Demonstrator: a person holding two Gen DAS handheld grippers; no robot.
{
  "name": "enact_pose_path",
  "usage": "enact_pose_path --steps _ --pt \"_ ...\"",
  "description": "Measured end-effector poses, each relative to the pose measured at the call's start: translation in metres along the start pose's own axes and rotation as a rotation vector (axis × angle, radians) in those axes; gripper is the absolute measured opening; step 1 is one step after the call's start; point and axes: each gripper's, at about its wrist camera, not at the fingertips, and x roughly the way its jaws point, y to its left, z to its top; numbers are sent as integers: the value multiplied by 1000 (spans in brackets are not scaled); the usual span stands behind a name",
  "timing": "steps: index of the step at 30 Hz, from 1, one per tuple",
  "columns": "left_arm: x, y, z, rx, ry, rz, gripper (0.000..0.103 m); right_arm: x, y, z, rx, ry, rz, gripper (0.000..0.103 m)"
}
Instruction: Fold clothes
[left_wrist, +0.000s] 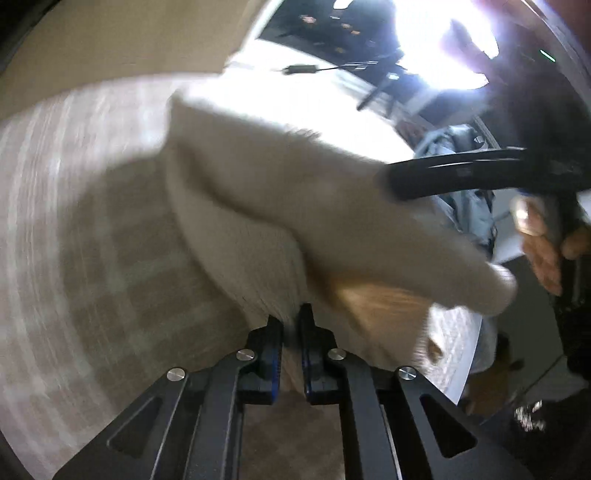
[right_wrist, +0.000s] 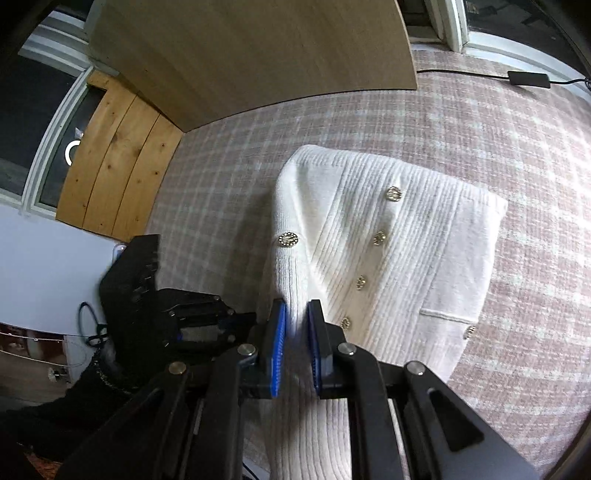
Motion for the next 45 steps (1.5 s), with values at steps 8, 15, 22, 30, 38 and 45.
enact_pose_path --steps 8,15,22,30,38,45 --pt "5 -13 -8 80 140 36 36 -15 -18 -2 32 -20 37 12" --pt "-9 4 -25 3 143 2 36 -17 -24 0 32 -29 27 12" --pt "5 10 -32 -97 148 -16 40 -15 -21 6 36 -47 35 12" --pt "-16 15 -36 -39 135 67 9 -19 -24 -9 27 -37 13 12" --pt "-42 29 -46 35 174 187 9 -25 -26 -31 -36 -26 -87 16" --pt "-60 29 -43 55 156 204 9 -11 -12 -57 -154 37 -165 44"
